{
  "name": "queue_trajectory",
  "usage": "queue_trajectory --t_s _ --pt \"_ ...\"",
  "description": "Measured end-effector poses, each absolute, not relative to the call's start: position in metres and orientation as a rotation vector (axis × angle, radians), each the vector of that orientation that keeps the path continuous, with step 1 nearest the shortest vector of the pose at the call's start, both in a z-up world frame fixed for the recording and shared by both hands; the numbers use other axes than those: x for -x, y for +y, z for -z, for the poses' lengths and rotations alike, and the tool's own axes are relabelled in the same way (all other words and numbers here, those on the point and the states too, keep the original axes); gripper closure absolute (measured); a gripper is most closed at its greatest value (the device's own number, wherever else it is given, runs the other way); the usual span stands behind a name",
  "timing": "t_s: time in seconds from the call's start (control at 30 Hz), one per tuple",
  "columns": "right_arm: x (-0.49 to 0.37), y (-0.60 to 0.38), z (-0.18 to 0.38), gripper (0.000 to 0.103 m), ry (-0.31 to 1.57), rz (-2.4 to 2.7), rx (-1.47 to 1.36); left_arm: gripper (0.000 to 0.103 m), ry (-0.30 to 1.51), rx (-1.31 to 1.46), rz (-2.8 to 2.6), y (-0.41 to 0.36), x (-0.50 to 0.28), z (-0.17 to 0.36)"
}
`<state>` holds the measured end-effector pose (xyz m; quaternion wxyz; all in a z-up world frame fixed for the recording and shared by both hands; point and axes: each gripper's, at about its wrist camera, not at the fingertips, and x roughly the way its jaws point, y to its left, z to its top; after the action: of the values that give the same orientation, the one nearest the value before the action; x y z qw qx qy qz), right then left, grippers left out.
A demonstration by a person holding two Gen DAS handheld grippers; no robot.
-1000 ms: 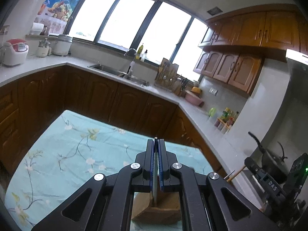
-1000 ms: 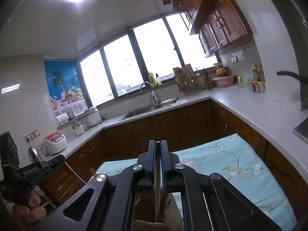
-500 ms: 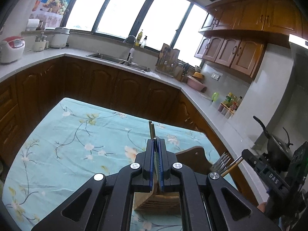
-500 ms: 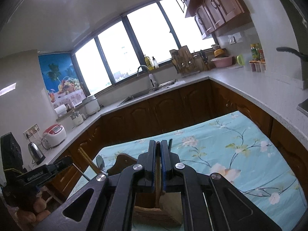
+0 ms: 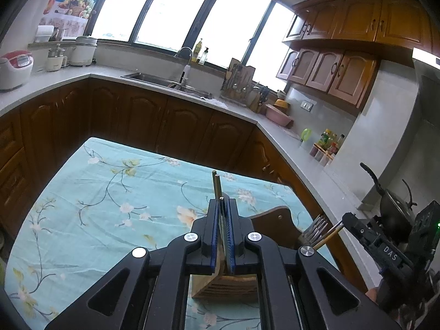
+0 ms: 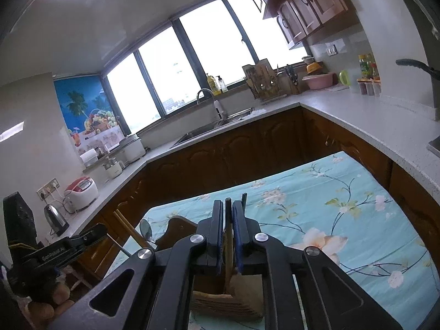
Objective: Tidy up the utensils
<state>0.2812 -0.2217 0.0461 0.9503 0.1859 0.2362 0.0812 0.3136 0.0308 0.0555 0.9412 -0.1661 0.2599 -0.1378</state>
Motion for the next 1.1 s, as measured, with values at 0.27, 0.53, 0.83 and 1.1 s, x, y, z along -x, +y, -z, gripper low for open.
queue_trajectory --t_s 0.27,0.53,0.83,1.1 --pt "-0.273 -0.225 -0.049 0.058 0.465 -0.162 -0.396 0.079 0.528 0.336 0.270 0.027 -0.311 -0.058" --pt "-0.266 -0.227 -0.052 0.034 0.455 -0.167 -0.406 0.056 0.525 0.312 0.261 0.023 -0.301 -0.059" --pt "-0.262 -0.232 -0.048 0.010 0.457 -0.166 -0.420 0.024 0.528 0.303 0.233 0.024 -0.292 -0.062" --pt "-0.252 -0.235 -0.047 0.001 0.459 -0.168 -0.437 0.008 0.512 0.213 0.191 0.014 -0.267 -0.070"
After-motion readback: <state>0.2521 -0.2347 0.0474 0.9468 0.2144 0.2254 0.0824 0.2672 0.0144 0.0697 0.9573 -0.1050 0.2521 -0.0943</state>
